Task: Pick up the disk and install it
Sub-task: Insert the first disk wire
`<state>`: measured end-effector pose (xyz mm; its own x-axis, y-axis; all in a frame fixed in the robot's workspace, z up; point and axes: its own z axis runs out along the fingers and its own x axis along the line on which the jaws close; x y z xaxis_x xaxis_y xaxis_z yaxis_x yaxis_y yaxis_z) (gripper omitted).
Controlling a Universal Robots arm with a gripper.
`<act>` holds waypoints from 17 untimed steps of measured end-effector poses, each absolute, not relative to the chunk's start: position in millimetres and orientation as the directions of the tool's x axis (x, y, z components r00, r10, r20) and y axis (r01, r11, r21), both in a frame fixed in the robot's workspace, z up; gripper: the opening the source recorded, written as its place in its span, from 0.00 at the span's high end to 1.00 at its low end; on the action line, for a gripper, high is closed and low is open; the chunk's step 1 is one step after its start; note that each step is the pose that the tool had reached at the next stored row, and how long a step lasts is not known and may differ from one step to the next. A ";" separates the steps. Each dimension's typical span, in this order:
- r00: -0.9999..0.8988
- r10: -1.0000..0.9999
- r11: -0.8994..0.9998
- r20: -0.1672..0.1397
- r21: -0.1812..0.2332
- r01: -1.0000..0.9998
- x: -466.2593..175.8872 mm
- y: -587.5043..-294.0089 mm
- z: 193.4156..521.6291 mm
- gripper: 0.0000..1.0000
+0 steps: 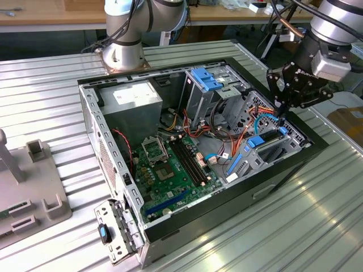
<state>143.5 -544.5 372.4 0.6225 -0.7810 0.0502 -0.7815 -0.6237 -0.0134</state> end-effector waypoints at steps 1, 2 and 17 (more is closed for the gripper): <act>0.580 -0.813 -0.581 0.050 -0.013 -0.814 143.5 -544.5 372.3 0.84; 0.566 -0.823 -0.568 0.050 -0.013 -0.823 143.4 -544.4 372.0 0.84; 0.296 -0.954 -0.297 0.049 -0.014 -0.955 143.3 -544.5 369.7 0.84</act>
